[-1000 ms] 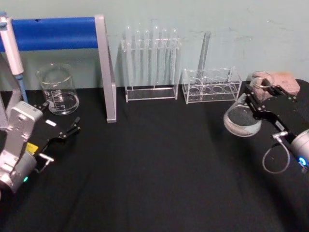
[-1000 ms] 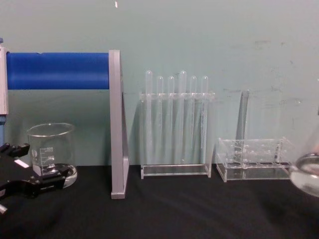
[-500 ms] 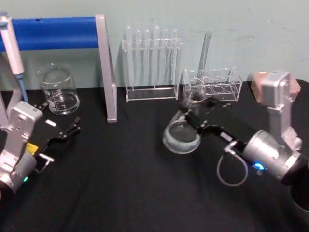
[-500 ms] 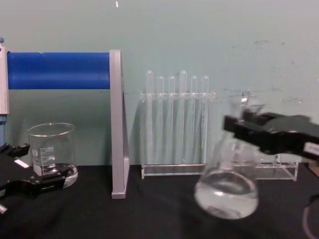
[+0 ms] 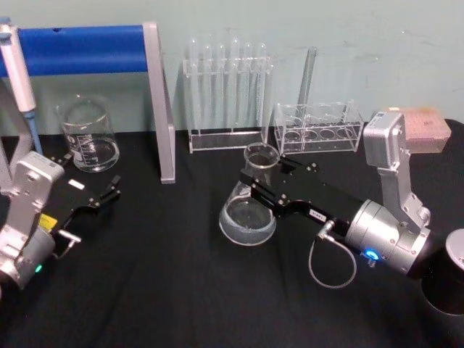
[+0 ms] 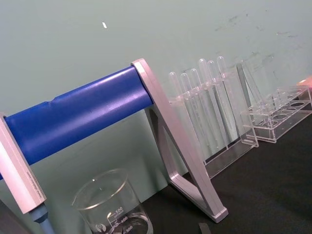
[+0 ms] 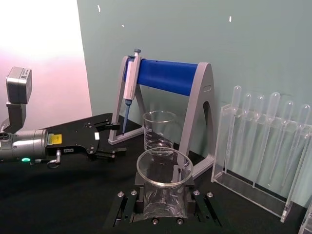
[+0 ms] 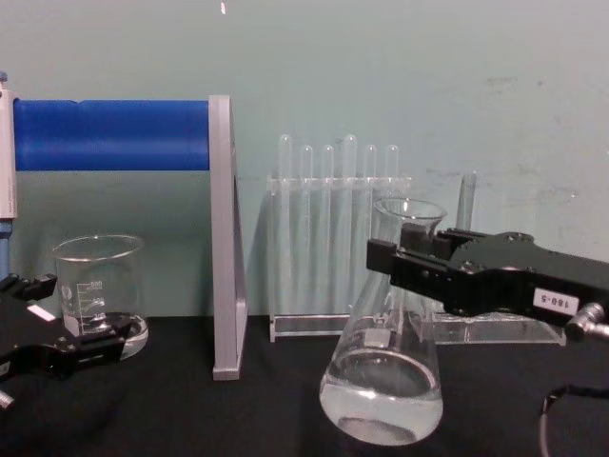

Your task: Grasp the erlenmeyer flask with one hand, shake it three times, then place it back.

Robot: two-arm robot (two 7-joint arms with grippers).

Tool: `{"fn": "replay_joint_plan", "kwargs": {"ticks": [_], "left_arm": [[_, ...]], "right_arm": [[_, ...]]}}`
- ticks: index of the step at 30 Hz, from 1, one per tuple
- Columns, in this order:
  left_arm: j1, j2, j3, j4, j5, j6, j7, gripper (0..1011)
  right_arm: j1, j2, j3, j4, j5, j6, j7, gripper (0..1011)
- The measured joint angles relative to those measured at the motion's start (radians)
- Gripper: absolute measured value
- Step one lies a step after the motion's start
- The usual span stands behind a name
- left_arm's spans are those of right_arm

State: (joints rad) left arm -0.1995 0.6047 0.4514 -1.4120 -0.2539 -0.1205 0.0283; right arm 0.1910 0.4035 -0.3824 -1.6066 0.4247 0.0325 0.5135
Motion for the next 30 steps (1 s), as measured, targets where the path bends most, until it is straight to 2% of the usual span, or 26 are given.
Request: {"fn": "replay_joint_plan", "kwargs": {"ticks": [18,30], "left_arm": [[0.000,0.000,0.000,0.000,0.000,0.000,0.000,1001],[0.000,0.000,0.000,0.000,0.000,0.000,0.000,1001]], "right_arm": [[0.021,0.036,-0.033,0.019,0.038,-0.017,0.000,456],[0.044,0.048,-0.063,0.065,0.044,-0.040,0.024,456]]}}
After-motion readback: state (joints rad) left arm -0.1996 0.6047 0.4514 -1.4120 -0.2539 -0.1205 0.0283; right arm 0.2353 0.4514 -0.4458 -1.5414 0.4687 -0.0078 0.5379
